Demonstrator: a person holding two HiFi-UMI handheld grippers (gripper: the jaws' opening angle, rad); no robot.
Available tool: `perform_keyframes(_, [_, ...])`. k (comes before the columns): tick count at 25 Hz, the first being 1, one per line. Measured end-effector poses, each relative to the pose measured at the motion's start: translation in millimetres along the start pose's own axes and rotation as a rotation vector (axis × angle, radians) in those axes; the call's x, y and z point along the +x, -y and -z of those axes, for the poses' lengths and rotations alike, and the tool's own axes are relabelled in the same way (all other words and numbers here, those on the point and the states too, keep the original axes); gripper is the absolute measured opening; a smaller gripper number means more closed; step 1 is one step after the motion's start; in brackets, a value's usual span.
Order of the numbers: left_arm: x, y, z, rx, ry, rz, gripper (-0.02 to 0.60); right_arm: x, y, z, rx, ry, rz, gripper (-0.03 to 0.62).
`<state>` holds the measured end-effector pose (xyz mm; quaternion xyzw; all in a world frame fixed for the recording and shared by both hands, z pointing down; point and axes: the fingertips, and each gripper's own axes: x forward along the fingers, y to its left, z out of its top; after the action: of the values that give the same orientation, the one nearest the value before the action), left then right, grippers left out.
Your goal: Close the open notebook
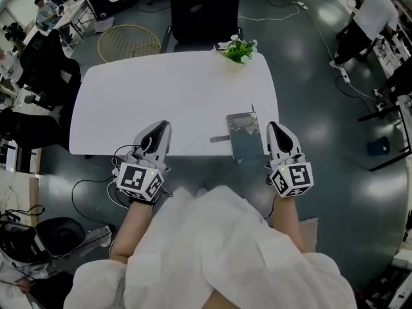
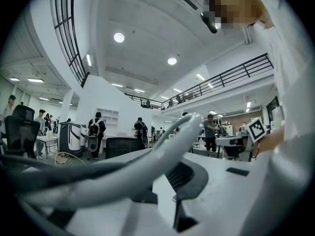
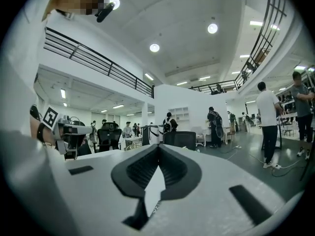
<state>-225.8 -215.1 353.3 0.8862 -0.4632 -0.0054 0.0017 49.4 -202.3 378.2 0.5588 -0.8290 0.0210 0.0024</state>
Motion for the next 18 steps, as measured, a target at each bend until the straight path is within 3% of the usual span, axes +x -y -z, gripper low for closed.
perform_keyframes(8, [1.9, 8.3, -1.0, -0.007, 0.011, 0.004, 0.015, -13.6, 3.1, -8.2, -0.068, -0.016, 0.009, 0.002])
perform_keyframes(18, [-2.1, 6.3, -4.0, 0.0, 0.015, -0.017, 0.015, -17.1, -0.7, -14.6, -0.06, -0.01, -0.021, 0.002])
